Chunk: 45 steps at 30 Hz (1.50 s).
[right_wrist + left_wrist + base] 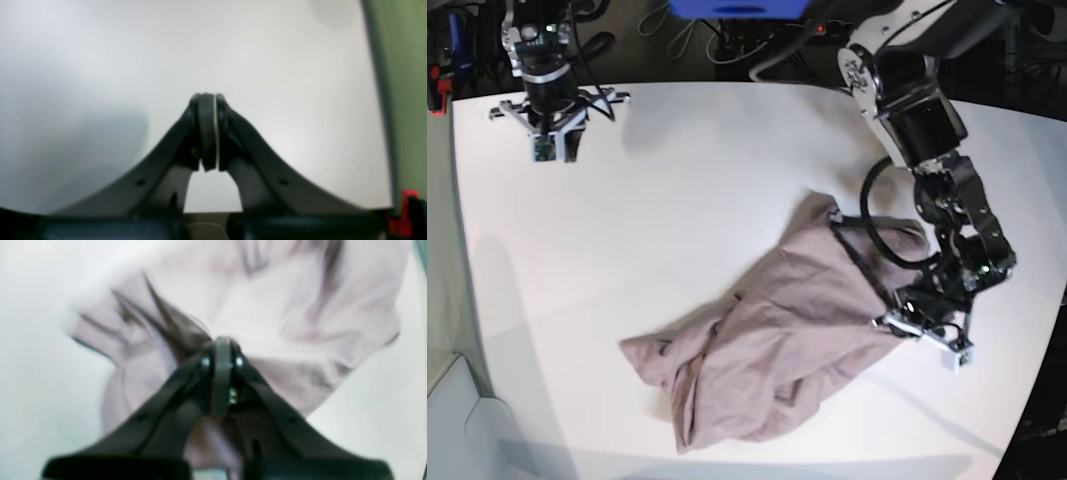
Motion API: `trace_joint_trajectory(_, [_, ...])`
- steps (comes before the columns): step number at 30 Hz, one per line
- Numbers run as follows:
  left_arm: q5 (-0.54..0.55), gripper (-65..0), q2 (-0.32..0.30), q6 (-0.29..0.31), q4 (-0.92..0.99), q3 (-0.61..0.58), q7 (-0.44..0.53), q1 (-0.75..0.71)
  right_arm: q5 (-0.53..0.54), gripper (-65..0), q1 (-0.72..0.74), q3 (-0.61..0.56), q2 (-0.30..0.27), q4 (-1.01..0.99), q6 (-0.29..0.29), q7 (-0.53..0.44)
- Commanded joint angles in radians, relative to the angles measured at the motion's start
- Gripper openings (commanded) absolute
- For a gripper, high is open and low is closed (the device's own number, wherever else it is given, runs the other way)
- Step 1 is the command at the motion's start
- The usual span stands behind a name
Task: Layout the t-shirt on the table in an organized manner, then fold the t-shirt properly
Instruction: 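Withdraw the left gripper and move the right gripper toward the t-shirt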
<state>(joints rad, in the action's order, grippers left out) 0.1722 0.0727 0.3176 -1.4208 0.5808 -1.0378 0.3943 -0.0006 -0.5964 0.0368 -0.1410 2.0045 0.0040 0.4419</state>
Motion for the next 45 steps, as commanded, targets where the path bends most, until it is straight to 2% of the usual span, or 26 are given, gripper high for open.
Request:
trace_joint_trajectory(1, [0.02,-64.5,-0.001,0.004,-0.053,-0.005,0.03,0.055,0.0,-65.0,-0.001,-0.008,-0.004,0.017,0.001,-0.027])
trace_joint_trajectory(5, [0.057,-64.5,0.019,0.004,-0.177,-0.005,0.026,0.114,0.0,-65.0,0.029,-0.085,-0.004,0.019,0.001,-0.01])
trace_joint_trajectory(8, [0.112,-64.5,0.02,0.002,-0.237,-0.005,-0.022,0.162,0.0,-58.8,0.069,-0.15,-0.003,0.02,0.001,0.031])
trace_joint_trajectory(10, [0.1,-64.5,0.022,-0.001,-0.262,-0.005,-0.029,0.188,0.0,-54.1,0.092,-0.2,-0.003,0.02,0.001,0.056])
trace_joint_trajectory(13, [0.017,-64.5,0.017,-0.079,-0.262,-0.002,0.02,0.216,0.0,-48.7,0.128,-0.26,-0.004,0.02,0.001,0.085])
trace_joint_trajectory(15, [-0.003,-64.5,-0.018,-0.116,-0.249,0.038,0.075,0.223,0.0,-47.1,0.145,-0.297,-0.004,0.02,0.001,0.094])
trace_joint_trajectory(18, [0.026,-64.5,-0.084,-0.128,-0.179,0.077,0.1,0.231,0.0,-46.5,0.152,-0.325,-0.004,0.02,0.001,0.094])
trace_joint_trajectory(22, [0.053,-64.5,-0.156,-0.13,-0.082,0.153,0.101,0.249,0.0,-46.5,0.177,-0.355,-0.003,0.019,0.001,0.094])
trace_joint_trajectory(27, [0.057,-64.1,-0.213,-0.123,0.004,0.227,0.096,0.234,0.0,-46.5,0.204,-0.381,-0.001,0.019,0.001,0.094])
trace_joint_trajectory(30, [0.057,-63.6,-0.242,-0.128,0.044,0.229,0.098,0.203,0.0,-46.5,0.209,-0.384,-0.001,0.019,0.001,0.096])
trace_joint_trajectory(32, [0.056,-59.0,-0.256,-0.13,0.081,0.233,0.096,0.2,0.0,-46.5,0.211,-0.386,-0.001,0.019,0.001,0.096])
trace_joint_trajectory(33, [0.056,-54.1,-0.258,-0.13,0.107,0.233,0.098,0.193,0.0,-46.5,0.212,-0.386,-0.001,0.019,0.001,0.096])
trace_joint_trajectory(38, [0.056,-22.3,-0.288,-0.122,0.147,0.235,0.1,0.17,0.0,-46.5,0.223,-0.386,-0.001,0.019,0.001,0.096])
trace_joint_trajectory(41, [0.057,-8.1,-0.29,-0.122,0.14,0.245,0.089,0.154,0.0,-46.4,0.247,-0.406,0.001,0.019,0.001,0.096])
trace_joint_trajectory(43, [0.057,-1.6,-0.29,-0.12,0.088,0.281,0.087,0.117,0.0,-46.3,0.273,-0.441,0.001,0.017,0.001,0.096])
trace_joint_trajectory(45, [0.057,0.0,-0.285,-0.12,0.027,0.296,0.087,0.07,0.0,-44.8,0.298,-0.469,0.014,0.017,0.001,0.096])
